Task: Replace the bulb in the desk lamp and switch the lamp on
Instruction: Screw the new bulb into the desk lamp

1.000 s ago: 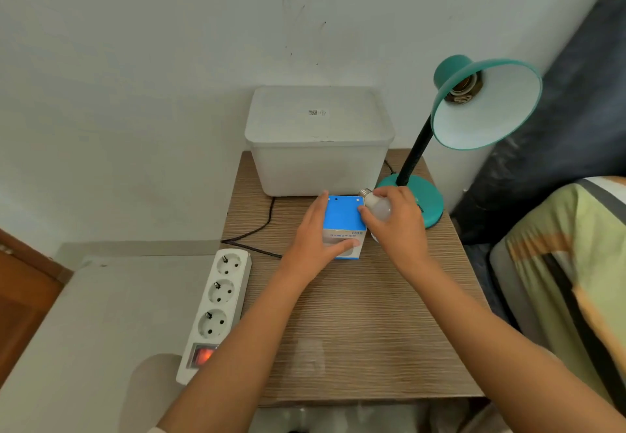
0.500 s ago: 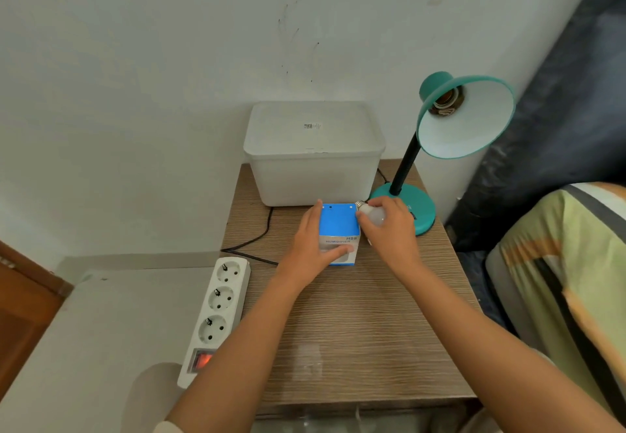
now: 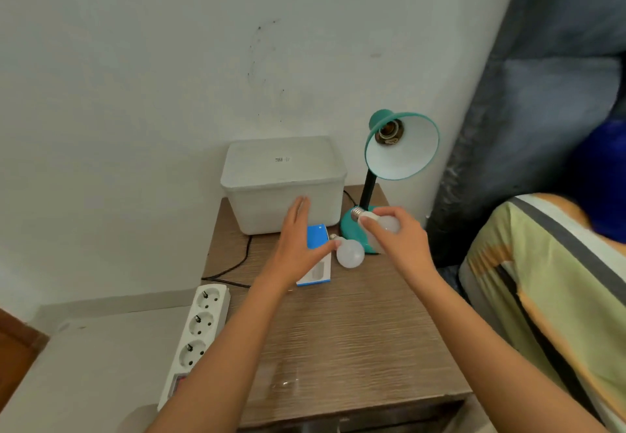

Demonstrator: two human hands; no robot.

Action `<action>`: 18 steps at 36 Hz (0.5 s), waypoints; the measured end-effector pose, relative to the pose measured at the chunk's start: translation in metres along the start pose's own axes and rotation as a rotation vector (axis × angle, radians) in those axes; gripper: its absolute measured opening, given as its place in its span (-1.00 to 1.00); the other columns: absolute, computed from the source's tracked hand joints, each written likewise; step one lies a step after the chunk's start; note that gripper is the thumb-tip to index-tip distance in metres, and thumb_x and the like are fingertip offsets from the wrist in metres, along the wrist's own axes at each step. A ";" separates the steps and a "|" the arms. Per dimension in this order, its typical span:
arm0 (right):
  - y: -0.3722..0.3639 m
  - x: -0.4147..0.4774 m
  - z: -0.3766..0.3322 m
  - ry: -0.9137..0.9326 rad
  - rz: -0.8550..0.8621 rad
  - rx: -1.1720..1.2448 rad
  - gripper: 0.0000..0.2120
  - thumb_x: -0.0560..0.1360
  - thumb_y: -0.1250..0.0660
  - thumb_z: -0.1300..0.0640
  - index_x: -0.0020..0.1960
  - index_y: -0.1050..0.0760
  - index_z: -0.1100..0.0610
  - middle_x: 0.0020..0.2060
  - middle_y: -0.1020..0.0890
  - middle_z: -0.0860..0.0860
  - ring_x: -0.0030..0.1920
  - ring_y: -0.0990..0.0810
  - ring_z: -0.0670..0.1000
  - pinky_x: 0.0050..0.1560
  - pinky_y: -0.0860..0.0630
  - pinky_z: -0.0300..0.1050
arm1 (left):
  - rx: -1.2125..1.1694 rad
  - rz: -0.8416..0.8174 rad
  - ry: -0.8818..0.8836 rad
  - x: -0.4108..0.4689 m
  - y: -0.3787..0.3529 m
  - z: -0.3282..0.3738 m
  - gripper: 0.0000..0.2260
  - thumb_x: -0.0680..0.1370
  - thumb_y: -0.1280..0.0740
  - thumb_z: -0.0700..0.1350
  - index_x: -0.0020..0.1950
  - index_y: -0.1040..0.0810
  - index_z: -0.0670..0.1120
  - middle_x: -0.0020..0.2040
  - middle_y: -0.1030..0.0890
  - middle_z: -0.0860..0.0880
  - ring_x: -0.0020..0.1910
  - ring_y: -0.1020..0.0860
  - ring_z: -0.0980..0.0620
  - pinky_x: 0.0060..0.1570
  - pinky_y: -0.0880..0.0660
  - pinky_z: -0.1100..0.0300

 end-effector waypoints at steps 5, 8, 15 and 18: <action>0.037 0.018 -0.027 0.059 0.058 0.121 -0.67 0.42 -0.39 0.05 0.16 -0.49 0.06 -0.07 -0.47 -0.16 0.10 -0.46 -0.02 0.11 -0.47 -0.04 | 0.017 -0.086 -0.194 0.036 0.010 0.058 -0.13 0.44 -0.44 0.04 0.54 0.10 0.03 0.55 0.08 0.08 0.50 0.06 0.17 0.44 0.01 0.22; 0.051 0.036 -0.038 0.104 0.088 0.145 -0.61 0.41 -0.39 0.13 0.22 -0.43 0.07 0.09 -0.46 -0.02 0.09 -0.44 -0.01 -0.07 -0.44 -0.20 | 0.034 -0.079 -0.273 0.064 0.010 0.081 -0.08 0.41 -0.47 0.04 0.54 0.11 0.04 0.56 0.06 0.07 0.51 0.07 0.17 0.44 0.01 0.23; 0.045 0.073 -0.046 0.227 0.080 0.064 -0.52 0.42 -0.37 0.16 0.30 -0.33 0.11 0.20 -0.45 0.02 0.17 -0.42 -0.04 0.15 -0.37 -0.17 | -0.021 -0.157 -0.361 0.106 0.001 0.097 0.07 0.31 -0.57 -0.09 0.46 0.20 0.23 0.53 0.04 0.16 0.49 0.01 0.22 0.40 -0.03 0.34; 0.040 0.082 -0.046 0.307 0.133 0.101 -0.57 0.48 -0.33 0.13 0.31 -0.31 0.11 0.22 -0.43 -0.01 0.21 -0.38 -0.10 0.16 -0.28 -0.39 | -0.038 -0.150 -0.410 0.116 -0.004 0.095 0.06 0.30 -0.57 -0.17 0.37 0.20 0.34 0.48 0.02 0.21 0.45 0.00 0.29 0.32 0.02 0.55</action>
Point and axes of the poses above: each hand's wrist, its own x-axis towards the middle knuckle, its own y-axis out of the back of the hand, z = x × y, the point moved 2 cm from there along x, towards the middle knuckle
